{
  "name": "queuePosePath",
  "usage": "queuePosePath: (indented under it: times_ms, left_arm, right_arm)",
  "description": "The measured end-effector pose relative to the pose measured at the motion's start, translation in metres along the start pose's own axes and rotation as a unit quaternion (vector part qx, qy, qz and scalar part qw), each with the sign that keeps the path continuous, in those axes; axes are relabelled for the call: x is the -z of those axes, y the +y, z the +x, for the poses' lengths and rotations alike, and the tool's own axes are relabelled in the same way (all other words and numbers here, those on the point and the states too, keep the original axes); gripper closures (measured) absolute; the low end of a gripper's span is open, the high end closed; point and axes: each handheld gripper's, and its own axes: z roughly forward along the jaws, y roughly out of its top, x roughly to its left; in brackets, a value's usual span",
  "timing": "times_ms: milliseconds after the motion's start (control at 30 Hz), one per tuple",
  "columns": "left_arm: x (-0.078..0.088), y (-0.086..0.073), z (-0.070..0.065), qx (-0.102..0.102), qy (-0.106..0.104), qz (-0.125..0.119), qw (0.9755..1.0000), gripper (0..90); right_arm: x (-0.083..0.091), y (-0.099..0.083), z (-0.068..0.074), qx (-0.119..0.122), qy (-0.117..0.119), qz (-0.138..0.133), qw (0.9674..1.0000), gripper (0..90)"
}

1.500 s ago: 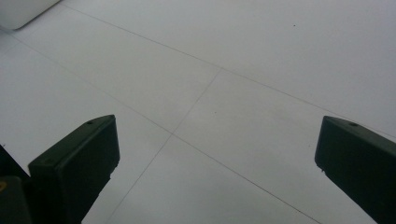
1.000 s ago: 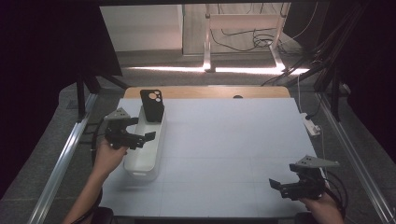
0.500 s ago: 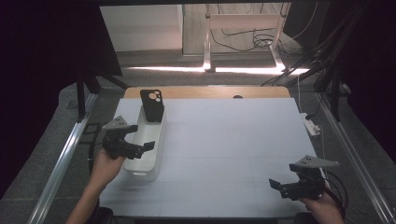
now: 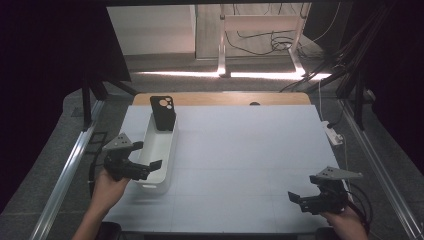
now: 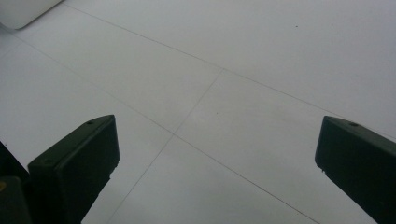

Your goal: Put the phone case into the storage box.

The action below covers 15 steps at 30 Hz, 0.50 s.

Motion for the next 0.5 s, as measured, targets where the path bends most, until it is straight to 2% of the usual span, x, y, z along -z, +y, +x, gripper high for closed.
queuePosePath:
  times_ms: [500]
  left_arm:
    - [0.017,-0.018,-0.014,0.003,0.017,-0.010,0.9998,0.0]
  right_arm:
    - [0.000,0.000,0.000,-0.001,-0.002,-0.001,1.0000,0.0]
